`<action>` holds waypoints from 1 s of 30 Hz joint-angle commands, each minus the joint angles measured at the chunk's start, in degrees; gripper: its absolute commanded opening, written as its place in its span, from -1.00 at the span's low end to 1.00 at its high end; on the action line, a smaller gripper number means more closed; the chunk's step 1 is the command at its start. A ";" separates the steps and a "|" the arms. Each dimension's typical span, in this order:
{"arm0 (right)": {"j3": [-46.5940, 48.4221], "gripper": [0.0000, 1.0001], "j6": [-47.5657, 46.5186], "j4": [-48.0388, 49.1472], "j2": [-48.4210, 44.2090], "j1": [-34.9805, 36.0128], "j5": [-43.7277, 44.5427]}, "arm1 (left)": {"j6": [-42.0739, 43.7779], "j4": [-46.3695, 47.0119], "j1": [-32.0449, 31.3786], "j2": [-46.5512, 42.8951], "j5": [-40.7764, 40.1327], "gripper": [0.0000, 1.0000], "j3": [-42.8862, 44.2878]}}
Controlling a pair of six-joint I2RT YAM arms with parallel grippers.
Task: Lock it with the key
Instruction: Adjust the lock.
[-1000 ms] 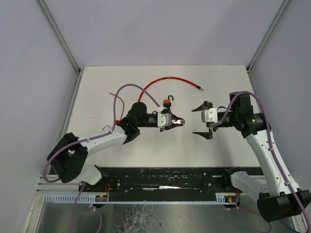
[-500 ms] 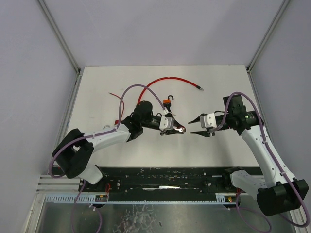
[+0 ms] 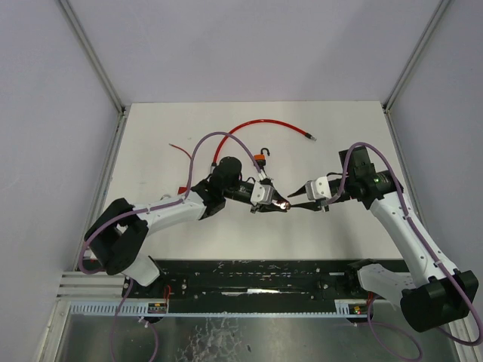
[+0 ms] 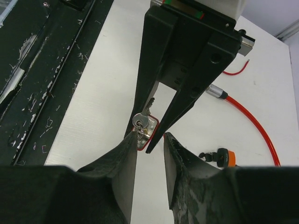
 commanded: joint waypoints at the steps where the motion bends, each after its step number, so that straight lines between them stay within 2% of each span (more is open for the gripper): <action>1: -0.27 -0.31 1.62 2.06 0.34 1.27 -2.05 | 1.61 -0.40 -0.43 0.58 1.19 -0.99 2.49; 10: -1.23 -0.44 2.58 2.82 0.43 2.45 -0.24 | 1.76 -0.56 -0.52 0.56 1.17 -0.99 2.43; 18: -1.68 -0.77 4.38 4.35 -0.28 2.81 0.56 | 0.49 0.96 -0.53 0.42 0.15 -0.99 1.96; 24: -3.99 -0.97 11.57 11.14 -2.20 2.94 1.75 | -2.40 5.22 -0.52 -0.22 -2.87 -0.99 0.49; 27: -4.25 -0.94 12.68 11.57 -2.76 2.98 1.64 | -2.48 5.52 -0.51 -0.31 -3.21 -0.99 0.32; 29: -3.96 -0.60 13.17 11.49 -3.18 2.97 1.68 | -2.29 5.47 -0.56 -0.39 -3.05 -0.99 0.25; 30: -3.68 -0.52 13.73 11.60 -3.52 2.95 1.68 | -2.18 5.50 -0.52 -0.47 -3.02 -0.99 0.19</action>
